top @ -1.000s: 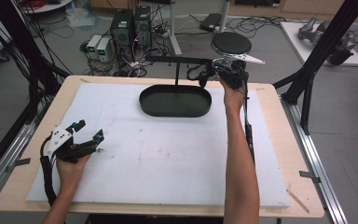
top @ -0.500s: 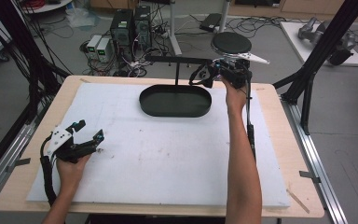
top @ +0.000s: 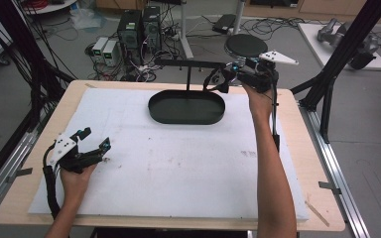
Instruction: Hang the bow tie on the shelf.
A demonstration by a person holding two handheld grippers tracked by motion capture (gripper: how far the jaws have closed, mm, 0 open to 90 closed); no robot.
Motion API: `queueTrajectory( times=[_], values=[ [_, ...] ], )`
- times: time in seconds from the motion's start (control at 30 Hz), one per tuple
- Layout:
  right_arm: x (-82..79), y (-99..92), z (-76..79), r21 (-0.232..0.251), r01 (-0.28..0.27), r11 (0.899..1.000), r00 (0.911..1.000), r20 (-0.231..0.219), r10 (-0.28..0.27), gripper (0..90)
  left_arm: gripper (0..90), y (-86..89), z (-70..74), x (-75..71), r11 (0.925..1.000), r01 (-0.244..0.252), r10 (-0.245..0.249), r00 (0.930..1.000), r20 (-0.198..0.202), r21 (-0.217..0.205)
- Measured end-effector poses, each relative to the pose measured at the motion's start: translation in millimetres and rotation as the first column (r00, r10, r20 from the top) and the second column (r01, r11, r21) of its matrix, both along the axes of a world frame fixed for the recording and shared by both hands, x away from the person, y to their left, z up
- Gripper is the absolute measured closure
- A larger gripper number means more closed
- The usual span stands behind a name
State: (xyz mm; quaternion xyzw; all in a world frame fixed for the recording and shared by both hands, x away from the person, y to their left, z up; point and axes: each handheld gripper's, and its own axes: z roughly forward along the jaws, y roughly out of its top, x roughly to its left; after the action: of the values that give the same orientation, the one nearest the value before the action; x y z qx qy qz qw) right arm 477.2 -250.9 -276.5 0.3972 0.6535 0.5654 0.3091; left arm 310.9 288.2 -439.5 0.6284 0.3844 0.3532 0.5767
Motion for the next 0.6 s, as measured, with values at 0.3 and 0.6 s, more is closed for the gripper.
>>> queueTrajectory(
  times=[0.3,0.6],
  values=[
    [-22.6,-9.6,16.3,-0.024,0.019,1.000,0.9994,0.030,-0.019,16.0,17.9,-0.3,-0.1,0.0,1.0000,0.000,0.000,1.0000,0.000,0.007],
    [-60.7,-26.8,27.6,-0.059,0.076,0.995,0.9903,0.121,-0.068,12.6,17.6,-0.5,-0.3,-0.5,1.0000,0.003,-0.002,1.0000,-0.002,0.005]
  ],
)
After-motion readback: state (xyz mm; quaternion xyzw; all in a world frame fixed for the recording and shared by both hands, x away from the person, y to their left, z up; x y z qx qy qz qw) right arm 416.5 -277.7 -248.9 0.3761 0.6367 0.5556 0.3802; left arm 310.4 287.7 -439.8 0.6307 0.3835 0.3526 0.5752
